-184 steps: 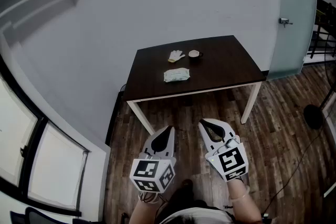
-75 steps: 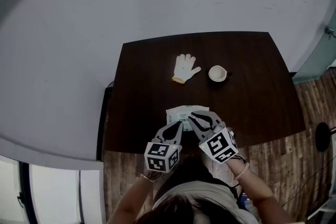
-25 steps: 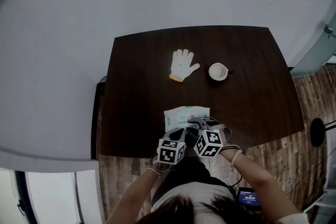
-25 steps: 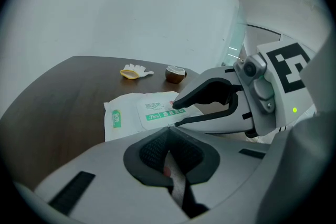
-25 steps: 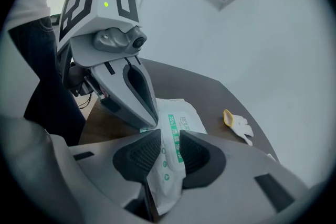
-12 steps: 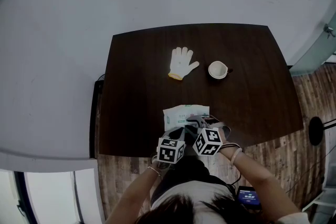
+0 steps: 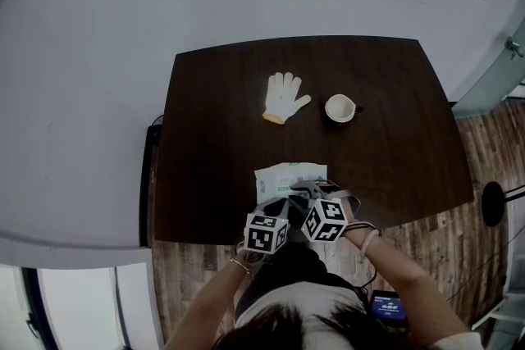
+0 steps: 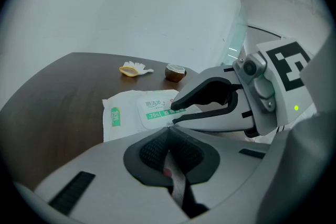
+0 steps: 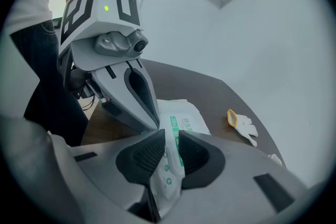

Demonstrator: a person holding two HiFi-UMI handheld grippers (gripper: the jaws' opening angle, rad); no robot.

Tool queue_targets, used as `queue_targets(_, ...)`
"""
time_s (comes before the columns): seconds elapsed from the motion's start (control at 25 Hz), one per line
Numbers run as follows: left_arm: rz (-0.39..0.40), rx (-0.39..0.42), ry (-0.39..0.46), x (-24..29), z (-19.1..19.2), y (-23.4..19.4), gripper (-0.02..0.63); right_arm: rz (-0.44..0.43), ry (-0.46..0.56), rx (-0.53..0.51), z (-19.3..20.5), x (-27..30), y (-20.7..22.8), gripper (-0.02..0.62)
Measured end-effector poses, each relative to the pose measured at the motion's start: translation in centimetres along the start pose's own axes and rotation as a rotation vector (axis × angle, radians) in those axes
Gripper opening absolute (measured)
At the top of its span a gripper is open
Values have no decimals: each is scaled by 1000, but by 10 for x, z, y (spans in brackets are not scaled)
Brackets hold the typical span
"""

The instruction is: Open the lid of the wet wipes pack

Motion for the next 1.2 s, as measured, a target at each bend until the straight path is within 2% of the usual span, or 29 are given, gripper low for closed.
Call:
queue_targets(0.48, -5, 12, -10, 0, 1, 1, 14, -17, -28, -44, 1, 2, 1, 101)
queue_targets(0.76, -2, -21, -22, -1, 1, 2, 14, -48, -51, -91, 0, 1, 2, 83)
queue_targets(1.2, 2, -54, -14, -2, 3, 0, 14, -10, -52, -99, -3, -3, -1, 56)
Point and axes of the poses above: the fingertips, and each gripper's own axes: x forward along the fingers, y to its right, z out of its underside, the point moved 2 cm from there along -x, backward along the fingers, and after that the axes turned 8 degrees about -y, right-handed, at the moved point
